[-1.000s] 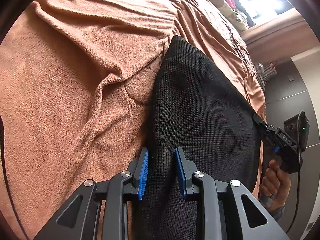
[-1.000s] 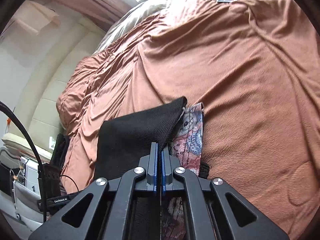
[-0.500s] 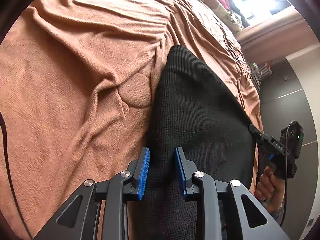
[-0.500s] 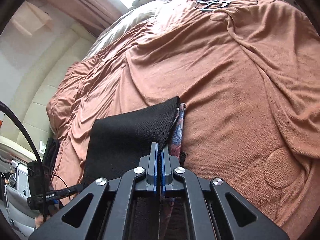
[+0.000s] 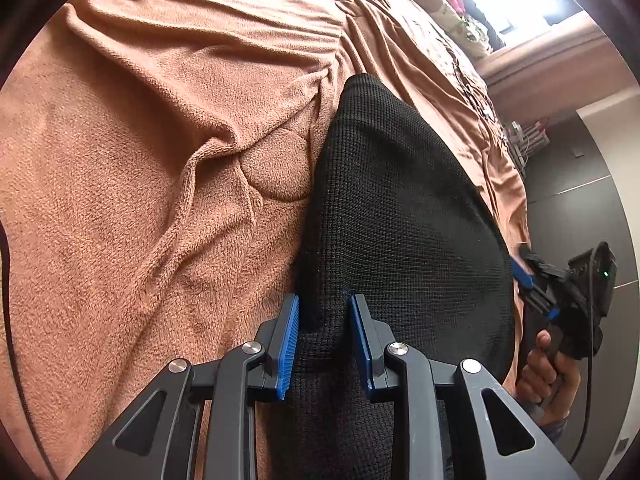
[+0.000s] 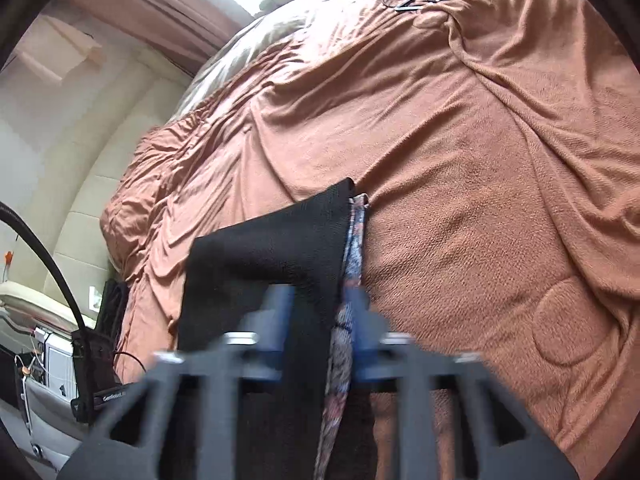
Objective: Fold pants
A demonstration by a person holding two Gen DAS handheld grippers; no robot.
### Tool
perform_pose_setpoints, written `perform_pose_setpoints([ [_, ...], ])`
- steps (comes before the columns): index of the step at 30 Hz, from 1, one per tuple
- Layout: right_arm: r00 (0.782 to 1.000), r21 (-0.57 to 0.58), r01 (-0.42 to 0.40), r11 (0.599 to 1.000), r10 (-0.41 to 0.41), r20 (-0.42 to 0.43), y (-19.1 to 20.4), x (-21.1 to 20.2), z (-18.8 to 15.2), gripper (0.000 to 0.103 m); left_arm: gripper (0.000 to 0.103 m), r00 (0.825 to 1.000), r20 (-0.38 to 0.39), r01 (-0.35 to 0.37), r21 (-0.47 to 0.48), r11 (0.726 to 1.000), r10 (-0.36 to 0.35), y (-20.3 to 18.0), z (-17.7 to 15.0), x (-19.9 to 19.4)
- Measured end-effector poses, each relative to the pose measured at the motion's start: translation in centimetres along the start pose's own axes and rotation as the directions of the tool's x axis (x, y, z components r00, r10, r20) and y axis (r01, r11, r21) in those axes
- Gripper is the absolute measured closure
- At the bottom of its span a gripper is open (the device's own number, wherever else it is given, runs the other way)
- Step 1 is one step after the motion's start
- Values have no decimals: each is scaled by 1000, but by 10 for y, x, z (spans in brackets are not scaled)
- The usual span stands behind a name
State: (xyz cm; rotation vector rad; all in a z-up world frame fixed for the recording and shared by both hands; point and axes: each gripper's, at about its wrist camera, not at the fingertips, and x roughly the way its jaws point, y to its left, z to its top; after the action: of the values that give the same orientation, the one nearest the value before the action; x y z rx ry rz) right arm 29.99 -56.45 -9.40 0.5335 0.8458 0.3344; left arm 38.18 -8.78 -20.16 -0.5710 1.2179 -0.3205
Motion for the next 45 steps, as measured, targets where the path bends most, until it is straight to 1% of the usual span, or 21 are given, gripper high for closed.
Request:
perform_pose_setpoints([
  [1, 1000, -8, -1, 1000, 2, 18, 2, -5, -2, 36, 75, 1000, 0, -1, 2, 1000, 1, 0, 0, 0],
  [2, 1000, -14, -2, 1000, 2, 27, 4, -9, -4, 36, 75, 1000, 1, -2, 3, 1000, 2, -1, 0, 0],
  [6, 1000, -14, -25, 1000, 25, 2, 1, -14, -15, 36, 75, 1000, 1, -2, 5, 1000, 2, -1, -4, -2],
  [8, 1000, -8, -12, 1000, 12, -14, -2, -11, -18, 37, 75, 1000, 2, -3, 9, 1000, 3, -2, -6, -3],
  [10, 999, 9, -2, 1000, 2, -42, -7, -5, -18, 52, 75, 1000, 2, -2, 9, 1000, 2, -2, -6, -4],
  [11, 999, 13, -8, 1000, 8, -49, -8, -3, -17, 56, 75, 1000, 1, -1, 9, 1000, 1, -2, -7, -4],
  [13, 999, 4, -9, 1000, 10, -54, -8, 1, -15, 72, 75, 1000, 0, 0, 8, 1000, 0, -2, -8, -5],
  [14, 999, -3, 1, 1000, -1, -52, -7, 2, -14, 76, 75, 1000, 0, 0, 8, 1000, 0, -3, -8, -5],
  [16, 999, -21, 20, 1000, -21, -41, -2, 1, -13, 96, 75, 1000, 2, 0, 8, 1000, 0, -3, -10, -6],
  [17, 999, -32, 23, 999, -24, -37, 0, 1, -12, 99, 75, 1000, 1, -1, 9, 1000, 1, -4, -11, -6],
  [24, 999, -110, 46, 993, -46, 7, 17, -3, -10, 101, 75, 1000, -14, -8, 12, 1000, 8, -7, -18, -8],
  [29, 998, -109, 60, 992, -59, 9, 15, 8, 0, 101, 75, 1000, -22, -2, 15, 1000, 2, -9, -23, -10],
  [32, 997, -89, 67, 994, -70, -28, 13, 17, -3, 99, 75, 1000, -22, -1, 16, 1000, 1, -7, -22, -11],
  [33, 997, -81, 64, 995, -67, -27, 12, 15, -5, 98, 75, 1000, -20, 0, 16, 1000, 0, -6, -21, -12],
  [35, 998, -67, 53, 996, -55, -29, 11, 11, -6, 92, 75, 1000, -18, 4, 11, 1000, -3, -5, -19, -12],
  [36, 999, -55, 34, 998, -35, -32, 10, 8, -7, 78, 75, 1000, -18, 8, 5, 1000, -7, -4, -17, -12],
  [37, 999, -46, 24, 999, -25, -32, 9, 5, -8, 54, 75, 1000, -19, 11, -2, 1000, -11, -2, -16, -11],
  [38, 999, -39, 19, 999, -21, -27, 7, 3, -9, 43, 75, 1000, -19, 15, -7, 1000, -15, -1, -15, -11],
  [39, 1000, -35, 24, 999, -25, -15, 6, -1, -12, 38, 74, 1000, -17, 17, -11, 1000, -17, 1, -14, -11],
  [43, 999, -32, -7, 999, 6, -37, 3, -3, -15, 38, 73, 1000, -8, 21, -25, 999, -21, 4, -9, -11],
  [45, 998, -33, -8, 999, 6, -62, -1, 2, -17, 38, 72, 1000, -5, 18, -24, 1000, -18, 4, -4, -9],
])
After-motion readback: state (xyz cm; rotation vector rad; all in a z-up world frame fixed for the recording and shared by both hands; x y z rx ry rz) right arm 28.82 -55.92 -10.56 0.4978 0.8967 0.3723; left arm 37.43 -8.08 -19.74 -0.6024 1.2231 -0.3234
